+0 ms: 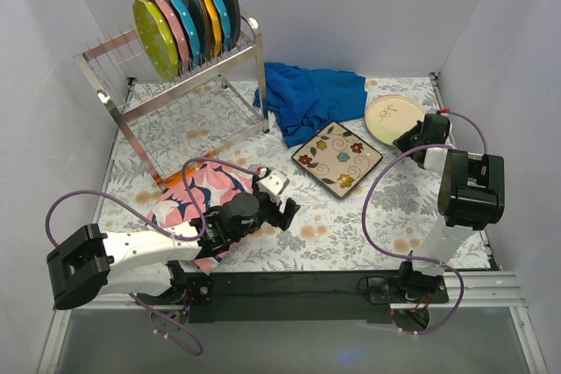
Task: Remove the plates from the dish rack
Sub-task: Place the plate at the center of the board.
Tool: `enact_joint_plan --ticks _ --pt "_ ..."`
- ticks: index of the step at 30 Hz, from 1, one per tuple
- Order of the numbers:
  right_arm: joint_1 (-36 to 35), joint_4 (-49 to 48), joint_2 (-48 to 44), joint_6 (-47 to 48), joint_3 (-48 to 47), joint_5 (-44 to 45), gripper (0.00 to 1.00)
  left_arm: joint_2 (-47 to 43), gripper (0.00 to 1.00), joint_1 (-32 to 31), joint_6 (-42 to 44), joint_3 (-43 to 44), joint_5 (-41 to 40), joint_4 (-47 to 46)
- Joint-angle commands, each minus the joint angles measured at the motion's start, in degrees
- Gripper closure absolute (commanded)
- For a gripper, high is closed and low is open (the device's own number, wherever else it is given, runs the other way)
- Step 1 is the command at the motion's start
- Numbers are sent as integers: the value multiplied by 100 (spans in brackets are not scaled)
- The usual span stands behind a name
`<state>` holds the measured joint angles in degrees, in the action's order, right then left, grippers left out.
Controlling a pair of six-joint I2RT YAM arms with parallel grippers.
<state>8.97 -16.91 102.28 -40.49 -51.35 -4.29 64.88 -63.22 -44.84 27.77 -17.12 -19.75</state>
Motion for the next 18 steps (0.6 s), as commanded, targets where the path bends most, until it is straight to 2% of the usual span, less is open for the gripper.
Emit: enact_joint_plan --ticks 1,6,12,18 --pt "-18 117 100 348 -182 34 96 -195 29 -24 10 80 -98 6" --pt "8 258 -6 542 -463 350 96 -143 29 -24 28 97 -124 6" --pt "-18 635 -296 647 -569 210 96 -125 29 -24 28 88 -186 6" --pt "-88 715 -498 770 -33 -203 96 -63 29 -32 37 123 -168 15"
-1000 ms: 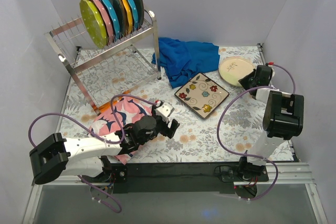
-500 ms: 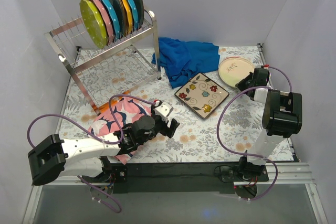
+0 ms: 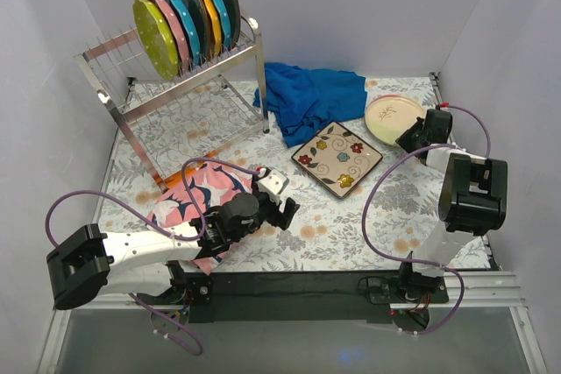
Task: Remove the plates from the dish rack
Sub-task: Place the plate at the center of the board.
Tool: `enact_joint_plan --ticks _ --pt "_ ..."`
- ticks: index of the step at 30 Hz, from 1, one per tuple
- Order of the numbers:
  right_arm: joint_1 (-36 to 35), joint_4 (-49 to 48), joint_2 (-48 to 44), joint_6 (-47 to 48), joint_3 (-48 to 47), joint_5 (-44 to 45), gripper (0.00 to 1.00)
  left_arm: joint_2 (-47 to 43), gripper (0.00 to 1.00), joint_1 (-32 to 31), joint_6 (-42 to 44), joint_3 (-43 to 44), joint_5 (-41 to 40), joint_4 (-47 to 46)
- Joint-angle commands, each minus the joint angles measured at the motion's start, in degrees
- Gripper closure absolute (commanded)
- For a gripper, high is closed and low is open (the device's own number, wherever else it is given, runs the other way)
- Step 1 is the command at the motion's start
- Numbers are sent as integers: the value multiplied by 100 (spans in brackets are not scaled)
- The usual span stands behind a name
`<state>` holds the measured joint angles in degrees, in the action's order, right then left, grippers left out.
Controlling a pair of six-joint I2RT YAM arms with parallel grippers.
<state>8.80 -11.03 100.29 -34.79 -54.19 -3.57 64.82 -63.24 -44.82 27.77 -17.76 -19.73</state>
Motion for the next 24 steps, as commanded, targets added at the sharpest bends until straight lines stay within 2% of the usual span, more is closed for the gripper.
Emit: enact_joint_plan --ticks 1,8,24 --pt "-106 118 -334 235 304 -284 96 -66 29 -21 34 115 -122 13" --pt "-177 110 -265 411 419 -100 96 -154 29 -21 26 88 -87 13" --pt "-185 66 263 657 -240 269 96 -40 29 -21 8 115 -61 -5"
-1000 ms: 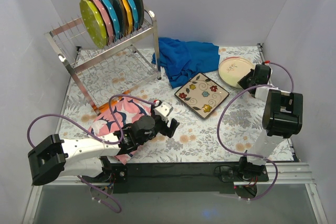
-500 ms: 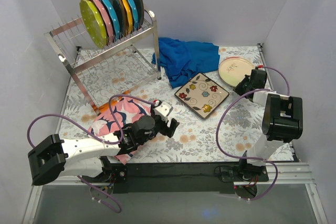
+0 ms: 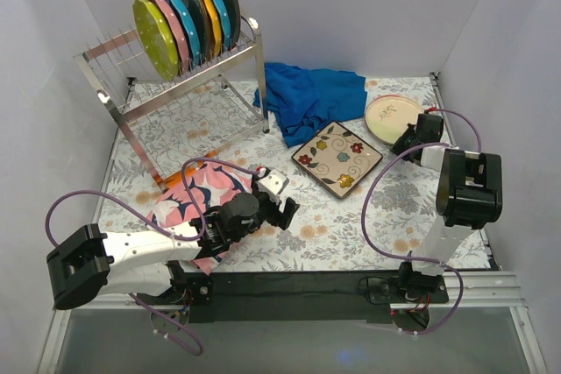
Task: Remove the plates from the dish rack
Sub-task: Place the plate at the center of the board.
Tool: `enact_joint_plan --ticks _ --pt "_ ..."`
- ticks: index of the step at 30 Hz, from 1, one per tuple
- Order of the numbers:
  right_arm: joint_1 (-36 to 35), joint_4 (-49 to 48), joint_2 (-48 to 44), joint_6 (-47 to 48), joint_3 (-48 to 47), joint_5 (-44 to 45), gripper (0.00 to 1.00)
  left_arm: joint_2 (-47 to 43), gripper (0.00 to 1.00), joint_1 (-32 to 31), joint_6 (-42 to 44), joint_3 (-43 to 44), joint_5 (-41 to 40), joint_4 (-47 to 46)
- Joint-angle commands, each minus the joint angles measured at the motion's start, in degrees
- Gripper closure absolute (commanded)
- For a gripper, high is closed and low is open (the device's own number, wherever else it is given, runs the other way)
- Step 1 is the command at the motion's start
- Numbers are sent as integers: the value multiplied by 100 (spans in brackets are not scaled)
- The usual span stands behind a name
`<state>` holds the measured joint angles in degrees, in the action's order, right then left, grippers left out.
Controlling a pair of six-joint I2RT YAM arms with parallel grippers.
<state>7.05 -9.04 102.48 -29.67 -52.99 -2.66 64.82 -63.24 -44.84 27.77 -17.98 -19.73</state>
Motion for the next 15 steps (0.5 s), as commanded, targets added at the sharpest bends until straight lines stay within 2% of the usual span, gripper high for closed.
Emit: enact_joint_plan --ticks 1,11,15 --pt "-11 -133 62 146 -396 195 96 -4 29 -21 19 123 -48 4" --pt "-19 -72 457 163 -677 63 96 5 29 -21 46 132 -145 21" --pt "-28 -28 335 207 -669 186 96 40 29 -21 45 132 -145 21"
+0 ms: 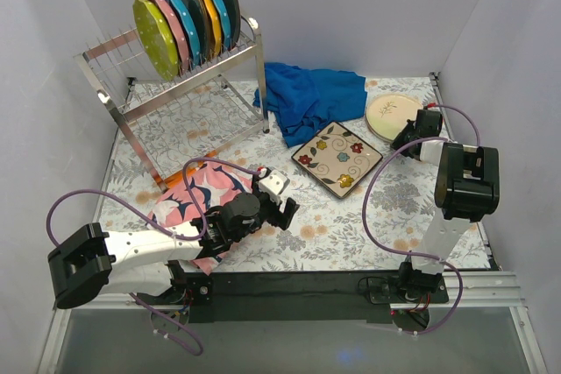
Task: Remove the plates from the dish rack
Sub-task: Place the plate at the center of the board, then unload the plate from the dish rack.
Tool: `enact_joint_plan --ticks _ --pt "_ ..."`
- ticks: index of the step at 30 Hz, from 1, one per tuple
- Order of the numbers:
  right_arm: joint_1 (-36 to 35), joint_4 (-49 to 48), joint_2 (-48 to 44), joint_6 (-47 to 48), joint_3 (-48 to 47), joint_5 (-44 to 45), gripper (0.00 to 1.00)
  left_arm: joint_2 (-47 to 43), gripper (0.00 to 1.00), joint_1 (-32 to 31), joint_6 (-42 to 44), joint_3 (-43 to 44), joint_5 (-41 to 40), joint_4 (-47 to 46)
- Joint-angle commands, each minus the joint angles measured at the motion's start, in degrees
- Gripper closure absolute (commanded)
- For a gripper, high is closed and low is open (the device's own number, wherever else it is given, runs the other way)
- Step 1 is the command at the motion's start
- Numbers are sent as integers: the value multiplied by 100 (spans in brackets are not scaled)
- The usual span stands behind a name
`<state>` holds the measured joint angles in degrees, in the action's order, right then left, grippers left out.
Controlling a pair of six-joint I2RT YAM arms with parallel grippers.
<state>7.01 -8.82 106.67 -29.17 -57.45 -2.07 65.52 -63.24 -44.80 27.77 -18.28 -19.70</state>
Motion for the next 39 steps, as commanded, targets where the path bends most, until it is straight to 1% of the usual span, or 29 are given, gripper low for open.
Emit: enact_joint_plan --ticks 1,6,10,12,13,14,15,16,17,18,19,20,22,23,24,25,26,27,28,29,30,31,32,33,34,35,36,38,39 --pt "-24 20 -129 183 -214 136 96 -30 29 -21 41 141 -114 19" --pt "-59 476 -691 323 -214 154 96 -56 29 -21 41 132 -166 28" --pt "-147 872 -1375 403 -109 180 94 -83 28 -21 -3 115 -299 -33" --pt "-347 1030 -1964 421 5 180 93 -92 26 -21 -20 80 -316 -191" --pt "-471 1110 -2410 482 41 180 89 -57 25 -21 -55 184 -377 -192" --pt "-603 1154 -2623 534 93 180 85 -22 24 -21 -108 298 -482 -166" --pt "-943 1215 -2843 535 172 180 81 31 24 -21 -221 438 -736 78" --pt "-1103 1303 -3263 552 260 380 72 101 23 -13 -301 675 -842 298" --pt "-1253 1304 -3476 544 348 374 66 258 23 -13 -354 1156 -948 535" --pt "-1559 1304 -3678 544 444 374 58 347 23 -4 -459 1465 -1271 1025" --pt "-1727 1304 -4045 535 654 391 39 435 23 14 -512 1738 -1431 1274" --pt "-1894 1304 -4206 613 752 391 28 557 22 49 -547 2306 -1580 1502" --pt "-2290 1365 -4635 614 1015 426 2 620 23 110 -565 2837 -1705 2135" --pt "-2404 1357 -4768 675 1121 383 2 638 23 250 -565 3153 -1635 2311" --pt "-2606 1357 -4900 702 1209 374 2 638 25 355 -565 3721 -1495 2705" --pt "-2703 1365 -5119 745 1280 365 1 647 26 496 -591 4075 -1102 2900" --pt "-2809 1365 -5217 798 1402 365 2 647 29 889 -635 4383 -890 3093" --pt "-2984 1357 -5322 764 1464 339 2 699 30 1154 -688 5013 -592 3504" --pt "-3055 1252 -5506 711 1552 286 2 743 31 1443 -732 5315 -310 3700" --pt "-3117 1164 -5595 659 1727 -36 2 813 32 1995 -776 5579 136 3876" --pt "-3205 1041 -5683 571 1859 -214 2 918 32 2261 -759 5938 306 4304" --pt "-3249 701 -5867 518 2000 -346 2 1189 32 2525 -759 6629 456 4604" --pt "-3293 541 -5964 465 2140 -530 2 1374 32 3049 -750 7062 823 4894" --pt "-3337 391 -6043 404 2411 -601 2 1524 36 3333 -759 7432 1061 5428" --pt "-3355 146 -6183 290 2510 -680 2 1769 38 3658 -811 8054 1377 5625" --pt "-3355 65 -6228 237 2589 -820 3 1824 39 4288 -907 8234 1667 5748" --pt "-3364 30 -6264 227 2625 -865 3 1842 41 4572 -1030 8349 2375 5776" --pt "-3364 -32 -6308 175 2669 -909 4 1851 41 5222 -1162 8560 2758 5741" --pt "-3364 -41 -6325 157 2678 -918 4 1859 42 5400 -1285 8631 3064 5741"
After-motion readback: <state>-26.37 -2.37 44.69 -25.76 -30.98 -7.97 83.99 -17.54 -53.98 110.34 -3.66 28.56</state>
